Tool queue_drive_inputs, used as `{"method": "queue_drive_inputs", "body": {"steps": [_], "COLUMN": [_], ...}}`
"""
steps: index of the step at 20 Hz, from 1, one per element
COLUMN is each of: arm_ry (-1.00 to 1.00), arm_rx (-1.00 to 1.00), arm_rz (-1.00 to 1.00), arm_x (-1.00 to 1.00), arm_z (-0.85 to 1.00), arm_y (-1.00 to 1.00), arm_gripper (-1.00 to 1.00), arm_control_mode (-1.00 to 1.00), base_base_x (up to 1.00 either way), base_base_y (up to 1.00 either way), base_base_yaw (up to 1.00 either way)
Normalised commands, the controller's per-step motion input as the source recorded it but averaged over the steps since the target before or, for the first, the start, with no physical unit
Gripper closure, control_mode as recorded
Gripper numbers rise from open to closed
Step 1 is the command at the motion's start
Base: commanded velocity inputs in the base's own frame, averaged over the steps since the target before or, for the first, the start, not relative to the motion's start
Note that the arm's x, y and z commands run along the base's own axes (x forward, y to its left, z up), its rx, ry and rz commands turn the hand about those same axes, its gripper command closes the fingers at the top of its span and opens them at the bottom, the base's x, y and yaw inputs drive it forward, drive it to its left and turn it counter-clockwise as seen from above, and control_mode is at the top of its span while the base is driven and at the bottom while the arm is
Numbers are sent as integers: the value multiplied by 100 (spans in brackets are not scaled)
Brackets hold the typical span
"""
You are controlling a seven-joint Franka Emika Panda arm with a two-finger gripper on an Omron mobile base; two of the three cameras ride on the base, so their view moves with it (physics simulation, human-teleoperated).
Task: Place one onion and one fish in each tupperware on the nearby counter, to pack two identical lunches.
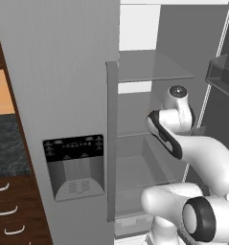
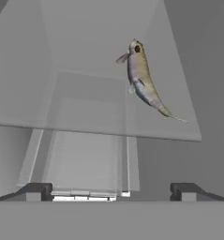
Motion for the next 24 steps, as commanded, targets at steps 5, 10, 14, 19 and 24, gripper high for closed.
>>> {"method": "queue_drive_inputs", "body": {"steps": [5, 10, 14, 19, 24], "arm_ry": [2, 0, 0, 0, 0], "arm_rx": [-4, -2, 0, 0, 0], "arm_rz": [0, 0, 1, 1, 7], "arm_x": [85, 52, 44, 52, 45], "arm_z": [-40, -34, -34, -4, -21], "arm_y": [-18, -27, -26, -22, -11], "arm_gripper": [-100, -100, -100, -100, -100], "arm_control_mode": [-100, -100, -100, -100, -100], "base_base_x": [0, 0, 0, 0, 0], "base_base_y": [0, 0, 0, 0, 0], "base_base_yaw": [0, 0, 0, 0, 0]}}
